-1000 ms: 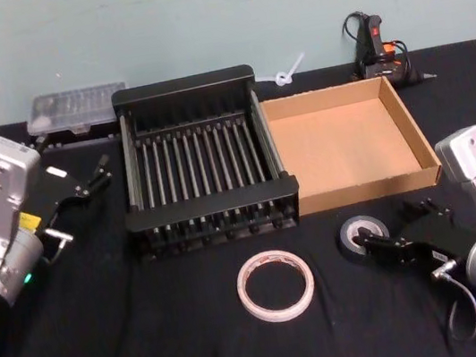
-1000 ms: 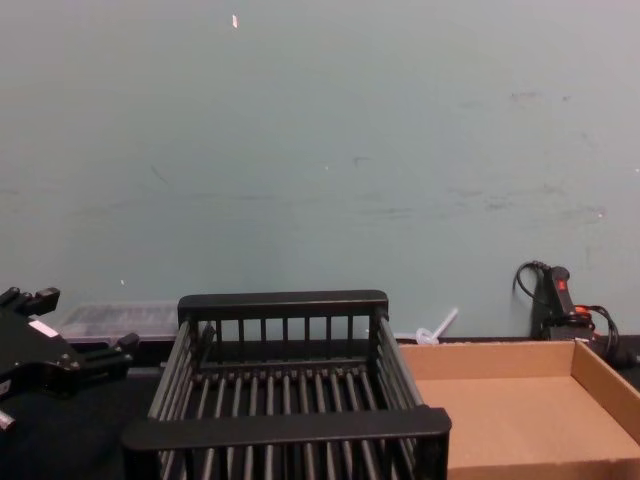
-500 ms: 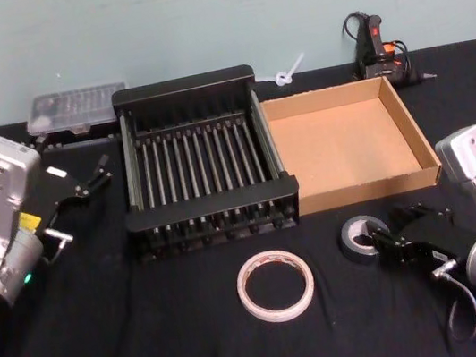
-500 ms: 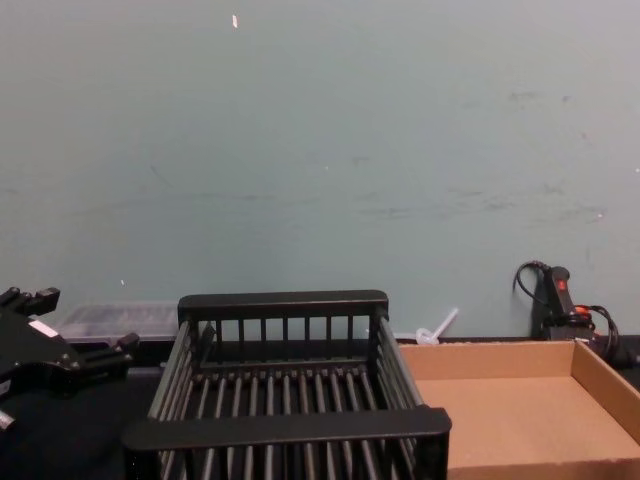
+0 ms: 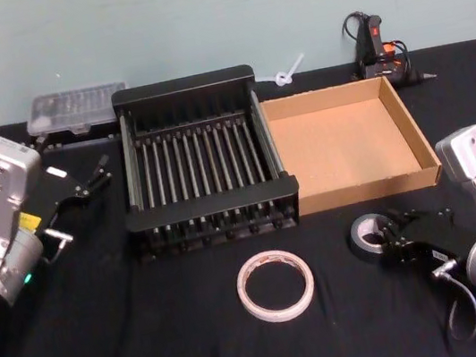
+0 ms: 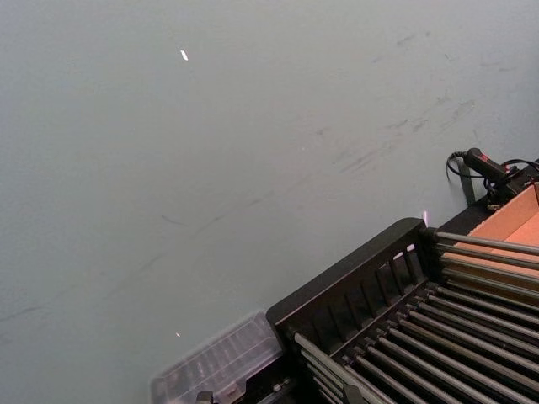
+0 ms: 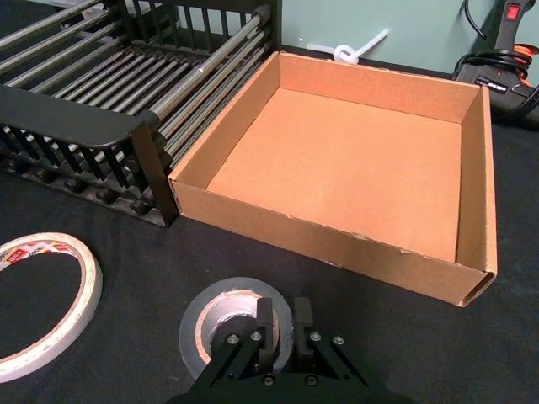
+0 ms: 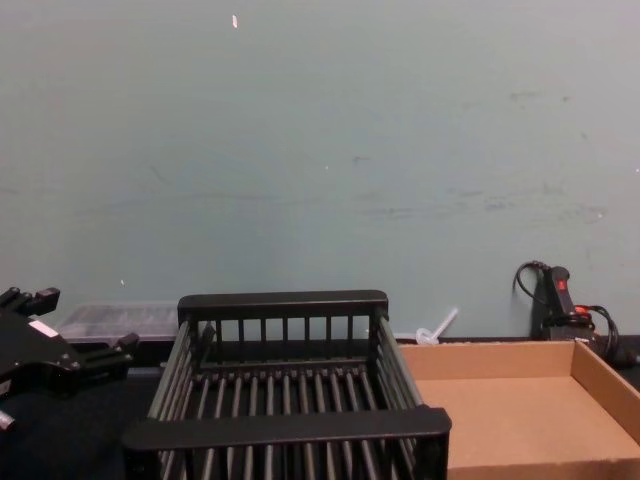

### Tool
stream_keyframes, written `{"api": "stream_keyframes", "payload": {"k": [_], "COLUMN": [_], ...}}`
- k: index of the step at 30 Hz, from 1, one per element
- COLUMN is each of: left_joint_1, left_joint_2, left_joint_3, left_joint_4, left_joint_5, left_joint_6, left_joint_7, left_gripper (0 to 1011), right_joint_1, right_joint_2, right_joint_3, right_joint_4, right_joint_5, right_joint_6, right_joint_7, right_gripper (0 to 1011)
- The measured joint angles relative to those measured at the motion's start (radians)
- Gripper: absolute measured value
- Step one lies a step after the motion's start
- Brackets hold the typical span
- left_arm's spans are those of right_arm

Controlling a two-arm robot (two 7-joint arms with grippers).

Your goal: Pick up the white tape and place it into the black box , Pick up the silver tape and place it into the brown box.

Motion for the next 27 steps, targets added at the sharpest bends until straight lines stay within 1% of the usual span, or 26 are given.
{"api": "stream_keyframes", "payload": {"k": [9, 16, 18, 21, 26, 27], "left_joint_1": [0.0, 0.0, 0.0, 0.0, 0.0, 0.0], "left_joint_2": [0.0, 0.0, 0.0, 0.0, 0.0, 0.0], "left_joint_3": [0.0, 0.0, 0.0, 0.0, 0.0, 0.0], "left_joint_4": [0.0, 0.0, 0.0, 0.0, 0.0, 0.0], "left_joint_5": [0.0, 0.0, 0.0, 0.0, 0.0, 0.0], "left_joint_6": [0.0, 0.0, 0.0, 0.0, 0.0, 0.0], "left_joint_7": [0.0, 0.0, 0.0, 0.0, 0.0, 0.0], "left_gripper": [1001, 1001, 1001, 1001, 1001, 1001], "right_joint_1": [0.0, -0.006, -0.008, -0.013, -0.016, -0.016], "right_joint_2": [0.0, -0.004, -0.002, 0.012, 0.032, 0.032], "right_joint_3": [0.0, 0.016, 0.02, 0.032, 0.048, 0.048], "right_joint_4": [0.0, -0.011, -0.02, -0.053, -0.102, -0.102], "right_joint_5": [0.0, 0.0, 0.002, 0.014, 0.032, 0.032], "right_joint_6": [0.0, -0.01, -0.012, -0.017, -0.025, -0.025], "right_joint_7": [0.0, 0.02, 0.027, 0.051, 0.071, 0.071], "right_gripper": [144, 144, 144, 144, 144, 144]}}
